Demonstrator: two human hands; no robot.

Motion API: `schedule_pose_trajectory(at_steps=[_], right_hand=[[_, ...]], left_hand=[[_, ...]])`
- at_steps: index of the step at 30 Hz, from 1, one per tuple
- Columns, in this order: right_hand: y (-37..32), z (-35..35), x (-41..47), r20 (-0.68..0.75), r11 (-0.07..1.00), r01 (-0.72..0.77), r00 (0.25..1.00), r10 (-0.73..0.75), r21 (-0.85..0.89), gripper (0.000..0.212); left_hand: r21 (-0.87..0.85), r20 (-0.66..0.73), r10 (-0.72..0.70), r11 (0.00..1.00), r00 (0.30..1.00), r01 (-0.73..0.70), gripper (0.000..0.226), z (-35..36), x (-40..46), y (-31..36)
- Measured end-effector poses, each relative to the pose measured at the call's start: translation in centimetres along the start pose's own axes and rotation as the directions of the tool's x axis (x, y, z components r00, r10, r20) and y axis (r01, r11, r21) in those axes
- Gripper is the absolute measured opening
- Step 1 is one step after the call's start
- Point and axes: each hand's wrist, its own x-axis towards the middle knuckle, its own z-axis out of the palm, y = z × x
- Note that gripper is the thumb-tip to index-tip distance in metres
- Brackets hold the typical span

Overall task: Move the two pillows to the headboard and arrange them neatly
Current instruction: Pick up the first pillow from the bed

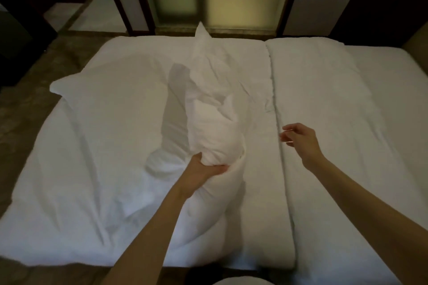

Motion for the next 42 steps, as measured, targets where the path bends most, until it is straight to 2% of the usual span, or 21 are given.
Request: schedule_pose_trajectory(at_steps=[5,8,12,15,18,21,23,25,26,29,33,36,42], right_hand=[[3.9,-8.5,-3.1,0.062,0.997,-0.077,0.995,0.075,0.030,0.018],[6.3,-12.6,-4.8,0.102,0.987,-0.145,0.985,0.138,0.069,0.015],[9.1,-16.7,-6.3,0.182,0.955,-0.260,0.955,0.233,0.144,0.021],[10.8,-18.5,-6.6,0.226,0.909,-0.369,0.918,0.325,0.192,0.028],[12.1,-18.8,-6.4,0.305,0.840,-0.501,0.849,0.431,0.207,0.039],[13.6,-17.8,-6.1,0.409,0.791,-0.582,0.779,0.475,0.190,0.040],[14.9,-16.8,-6.1,0.426,0.786,-0.610,0.740,0.520,0.099,0.046],[16.6,-16.0,-6.3,0.381,0.778,-0.628,0.725,0.574,0.022,0.064],[17.3,-15.7,-6.3,0.355,0.773,-0.634,0.727,0.588,0.017,0.070],[18.6,-14.9,-5.7,0.262,0.749,-0.659,0.736,0.624,0.070,0.076],[18.2,-13.5,-3.2,0.139,0.781,-0.596,0.803,0.580,0.185,0.073],[18.3,-12.8,-0.8,0.047,0.775,-0.593,0.800,0.599,0.217,0.089],[18.8,-12.2,3.4,-0.082,0.766,-0.606,0.770,0.633,0.214,0.100]], left_hand=[[0.190,0.120,0.000,0.982,0.993,-0.023,0.053,9.6,-2.8,-4.5],[0.355,0.155,0.014,0.932,0.988,-0.069,0.061,14.4,-3.9,-6.8],[0.503,0.163,0.048,0.855,0.985,-0.125,0.057,18.8,-5.3,-8.4],[0.528,0.141,0.070,0.838,0.988,-0.135,0.063,20.3,-6.3,-9.1],[0.536,0.142,0.058,0.835,0.988,-0.126,0.075,20.7,-6.8,-9.8],[0.475,0.164,0.083,0.867,0.983,-0.152,0.062,20.9,-6.8,-11.3],[0.437,0.032,0.081,0.895,0.996,-0.087,0.047,20.5,-6.0,-12.2],[0.425,-0.134,0.072,0.905,0.988,-0.009,0.043,19.3,-4.4,-12.4],[0.458,-0.157,0.085,0.889,0.984,-0.004,0.045,18.7,-3.4,-12.3],[0.583,-0.128,0.077,0.812,0.989,0.012,0.051,16.9,0.8,-11.7],[0.700,-0.201,0.030,0.704,0.979,0.123,0.054,14.8,6.5,-10.2],[0.736,-0.225,0.025,0.660,0.974,0.153,0.057,14.0,11.2,-8.4],[0.726,-0.335,-0.023,0.631,0.942,0.274,0.062,13.0,19.4,-5.9]])
